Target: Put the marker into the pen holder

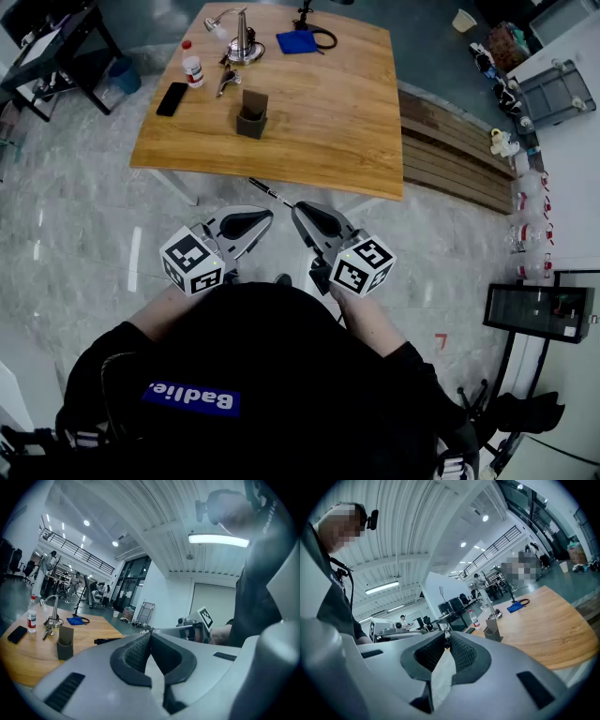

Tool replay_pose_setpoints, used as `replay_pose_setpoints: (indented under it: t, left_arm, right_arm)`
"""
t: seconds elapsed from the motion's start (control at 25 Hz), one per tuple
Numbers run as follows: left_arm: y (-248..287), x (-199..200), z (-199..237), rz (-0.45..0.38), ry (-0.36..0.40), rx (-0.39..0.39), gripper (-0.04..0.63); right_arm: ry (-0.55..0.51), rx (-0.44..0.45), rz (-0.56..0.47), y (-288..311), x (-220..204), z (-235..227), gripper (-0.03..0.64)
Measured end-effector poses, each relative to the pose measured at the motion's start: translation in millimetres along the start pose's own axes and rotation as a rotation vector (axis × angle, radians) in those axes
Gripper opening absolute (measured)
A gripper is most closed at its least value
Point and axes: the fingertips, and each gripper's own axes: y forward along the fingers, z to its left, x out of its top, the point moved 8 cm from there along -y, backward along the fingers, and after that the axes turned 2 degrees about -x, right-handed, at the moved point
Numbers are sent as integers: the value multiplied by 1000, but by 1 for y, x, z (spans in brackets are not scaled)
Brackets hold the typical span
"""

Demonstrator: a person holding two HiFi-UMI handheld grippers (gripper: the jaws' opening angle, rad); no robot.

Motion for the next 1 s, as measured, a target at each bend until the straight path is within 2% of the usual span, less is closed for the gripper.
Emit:
replay_pose_setpoints:
  t: [0.56,1.0]
  left_arm:
    - [3,-2,3,-4,-4,36,9]
    - [14,-11,-6,-21,-14,132,9]
  right_arm:
    - [-2,33,28,6,-2,-7,41]
    - [-35,92,75,0,-4,-32,41]
